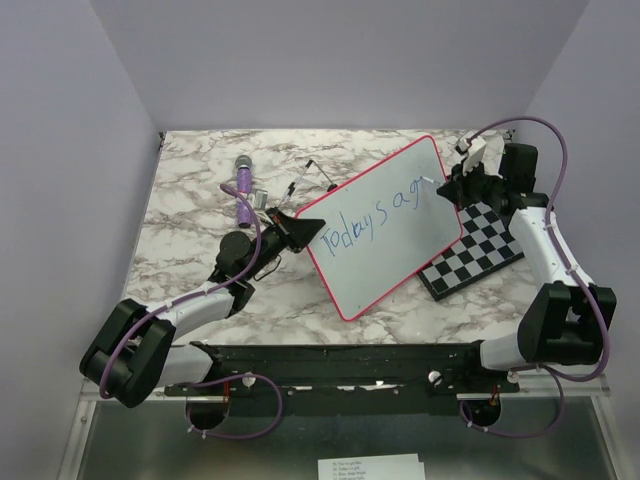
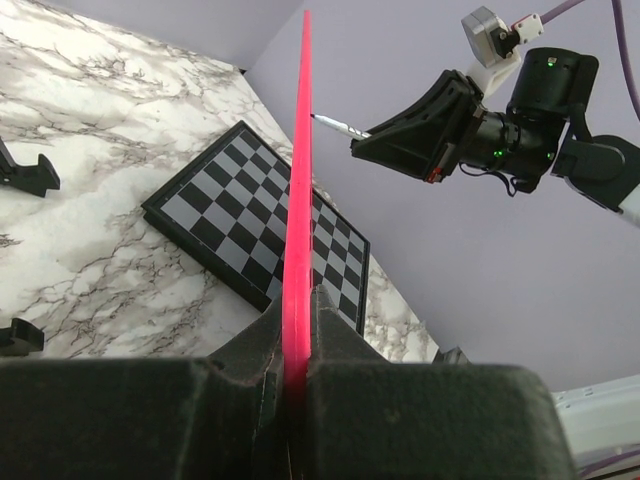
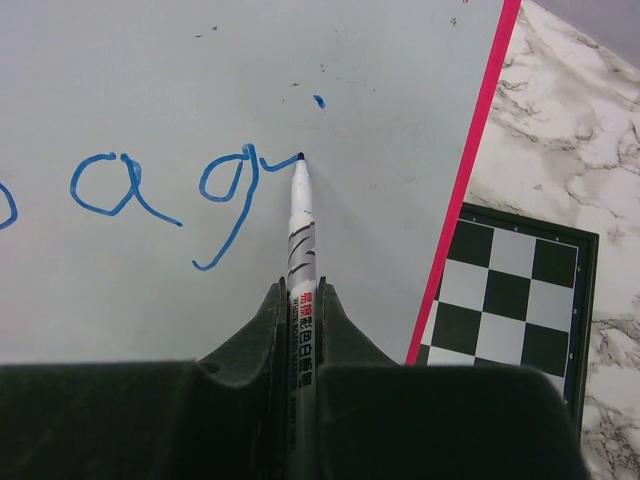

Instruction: Write a sentence on the whiteboard

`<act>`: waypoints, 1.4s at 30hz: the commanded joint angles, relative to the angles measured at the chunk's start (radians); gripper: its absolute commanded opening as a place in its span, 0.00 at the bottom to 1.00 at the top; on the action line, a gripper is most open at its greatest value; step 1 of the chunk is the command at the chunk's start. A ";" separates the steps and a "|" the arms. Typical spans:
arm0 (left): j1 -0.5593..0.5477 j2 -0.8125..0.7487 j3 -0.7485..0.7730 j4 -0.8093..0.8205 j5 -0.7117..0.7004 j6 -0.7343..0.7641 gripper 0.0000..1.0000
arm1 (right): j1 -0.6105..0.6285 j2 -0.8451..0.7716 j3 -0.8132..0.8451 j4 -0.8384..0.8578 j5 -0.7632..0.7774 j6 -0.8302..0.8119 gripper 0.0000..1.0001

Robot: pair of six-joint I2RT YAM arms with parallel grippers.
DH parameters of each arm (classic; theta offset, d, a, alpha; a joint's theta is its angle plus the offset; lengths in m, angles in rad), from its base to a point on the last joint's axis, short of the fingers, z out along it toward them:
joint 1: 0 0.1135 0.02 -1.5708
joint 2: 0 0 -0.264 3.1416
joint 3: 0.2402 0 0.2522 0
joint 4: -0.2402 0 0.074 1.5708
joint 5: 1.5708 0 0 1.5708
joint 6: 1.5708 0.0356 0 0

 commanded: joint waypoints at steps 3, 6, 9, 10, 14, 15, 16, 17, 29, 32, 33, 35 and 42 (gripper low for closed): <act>-0.004 -0.019 0.034 0.115 0.053 0.008 0.00 | -0.006 0.019 0.030 -0.002 0.025 0.014 0.01; -0.004 -0.022 0.034 0.116 0.053 0.008 0.00 | -0.006 0.011 0.004 -0.006 0.012 -0.006 0.01; -0.002 -0.022 0.031 0.116 0.053 0.009 0.00 | -0.006 -0.003 -0.026 -0.023 0.008 -0.042 0.00; -0.002 -0.023 0.029 0.116 0.051 0.009 0.00 | -0.006 -0.006 -0.032 -0.032 0.011 -0.058 0.01; -0.002 -0.019 0.028 0.124 0.051 0.005 0.00 | -0.006 -0.029 -0.066 -0.057 0.008 -0.089 0.01; -0.002 -0.019 0.028 0.124 0.051 0.005 0.00 | -0.006 -0.033 -0.071 -0.061 0.008 -0.095 0.00; -0.002 -0.019 0.028 0.126 0.053 0.003 0.00 | -0.006 -0.039 -0.074 -0.070 0.006 -0.102 0.01; -0.002 -0.019 0.026 0.126 0.051 0.003 0.00 | -0.006 -0.041 -0.077 -0.072 0.012 -0.104 0.01; -0.002 -0.029 0.020 0.122 0.050 0.005 0.00 | -0.013 -0.006 0.023 -0.057 0.055 -0.055 0.01; -0.002 -0.031 0.019 0.121 0.050 0.006 0.00 | -0.015 -0.009 0.046 -0.048 0.034 -0.032 0.01; -0.001 -0.031 0.019 0.121 0.050 0.006 0.00 | -0.013 -0.009 0.050 -0.043 0.031 -0.026 0.01; -0.001 -0.029 0.019 0.122 0.051 0.006 0.00 | -0.013 -0.004 0.061 -0.023 0.032 -0.003 0.01; -0.001 -0.026 0.018 0.124 0.051 0.005 0.00 | -0.015 0.054 0.109 0.009 0.080 0.036 0.01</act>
